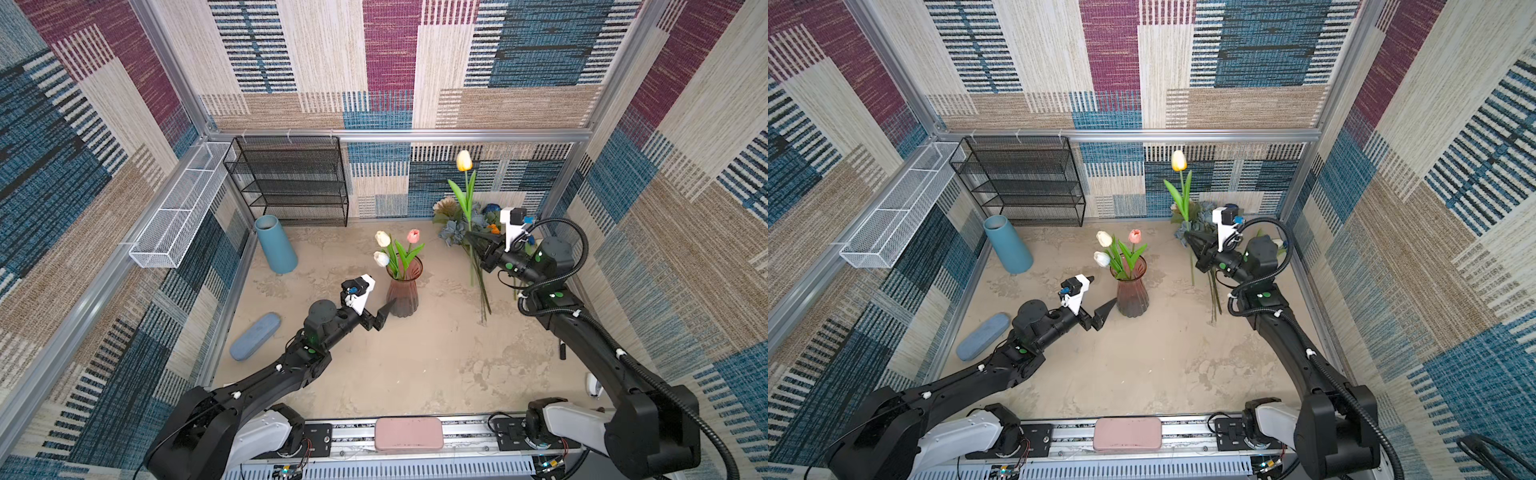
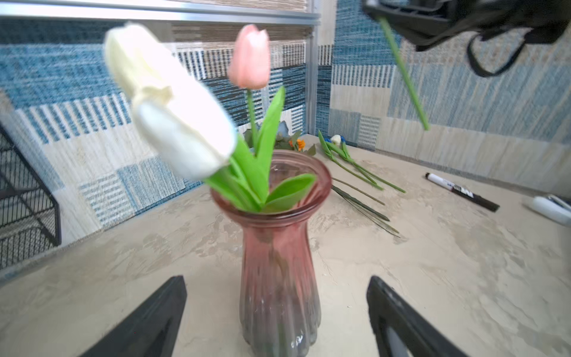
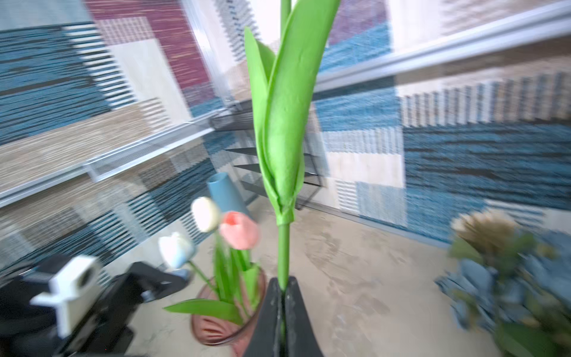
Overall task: Arrange flowers in a vase
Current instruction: Pick up the flower from the flowers, then place the flower in the vase.
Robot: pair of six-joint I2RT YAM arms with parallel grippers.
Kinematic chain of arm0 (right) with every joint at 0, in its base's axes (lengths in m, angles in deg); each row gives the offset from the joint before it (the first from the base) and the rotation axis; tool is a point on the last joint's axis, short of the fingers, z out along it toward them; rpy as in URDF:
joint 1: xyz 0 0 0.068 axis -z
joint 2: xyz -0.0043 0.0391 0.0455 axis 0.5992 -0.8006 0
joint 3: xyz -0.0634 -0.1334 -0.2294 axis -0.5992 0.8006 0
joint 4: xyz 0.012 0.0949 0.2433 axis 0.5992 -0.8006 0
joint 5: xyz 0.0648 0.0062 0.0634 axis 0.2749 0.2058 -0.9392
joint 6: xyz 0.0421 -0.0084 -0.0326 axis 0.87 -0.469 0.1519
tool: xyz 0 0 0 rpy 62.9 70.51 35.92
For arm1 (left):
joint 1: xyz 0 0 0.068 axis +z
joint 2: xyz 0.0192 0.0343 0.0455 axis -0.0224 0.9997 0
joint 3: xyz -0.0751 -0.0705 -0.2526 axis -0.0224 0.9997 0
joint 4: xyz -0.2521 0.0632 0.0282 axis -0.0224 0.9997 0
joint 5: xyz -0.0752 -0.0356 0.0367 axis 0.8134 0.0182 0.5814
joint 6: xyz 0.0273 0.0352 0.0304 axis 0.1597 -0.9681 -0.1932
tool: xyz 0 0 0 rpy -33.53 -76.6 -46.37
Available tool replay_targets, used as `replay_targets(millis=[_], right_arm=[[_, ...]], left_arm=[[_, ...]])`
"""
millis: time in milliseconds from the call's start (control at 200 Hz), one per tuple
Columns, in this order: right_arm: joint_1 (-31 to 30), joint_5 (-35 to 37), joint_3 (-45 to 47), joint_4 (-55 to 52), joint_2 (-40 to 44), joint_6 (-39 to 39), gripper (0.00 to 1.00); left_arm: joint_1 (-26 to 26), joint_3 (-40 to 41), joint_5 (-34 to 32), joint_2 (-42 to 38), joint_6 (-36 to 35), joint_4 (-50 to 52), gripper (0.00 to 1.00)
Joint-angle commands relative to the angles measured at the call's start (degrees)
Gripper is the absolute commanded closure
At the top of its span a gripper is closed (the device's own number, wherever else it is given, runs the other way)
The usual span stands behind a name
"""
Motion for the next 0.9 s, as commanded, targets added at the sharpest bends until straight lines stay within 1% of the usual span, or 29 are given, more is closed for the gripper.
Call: replay_targets(millis=[0,70,150,230,381,501,631,766,897], right_arm=[[-3.06,-0.37,4.63,21.44,0.40,3.90,1.00],[-5.95,0.72,7.46,30.21,-0.24,5.16,1.00],[-9.68,3.08,8.13,35.25,-1.74,3.64,1.00],[-12.43,4.70,6.54,37.84,-4.90,2.81,1.00],[-15.32,3.76,2.15,44.03,-12.45,5.51,1.00],[-17.54,4.57,-1.70,46.05,-18.30,5.56,1.00],[-18.71,5.72,-3.88,50.87,-23.62,7.06,1.00],[-19.90,6.73,-5.55,50.46,-27.70,3.16,1.00],[-20.17,7.79,-5.28,50.10,-29.95,0.30,1.00]], left_arm=[[1.55,0.76,4.35,1.15,6.42,-8.67,0.06],[1.65,0.33,5.18,1.92,6.42,-8.13,0.06],[1.65,-0.28,6.12,2.56,6.33,-7.46,0.06],[1.65,-0.72,6.36,2.88,6.33,-6.73,0.06],[1.65,-2.48,6.98,2.73,5.55,-2.49,0.06],[1.65,-2.58,6.79,2.28,5.28,-1.23,0.06],[1.65,-2.93,7.08,1.93,4.25,0.73,0.07],[1.67,-3.38,7.43,1.43,2.96,2.99,0.08],[1.65,-3.21,7.18,0.75,2.38,3.68,0.08]])
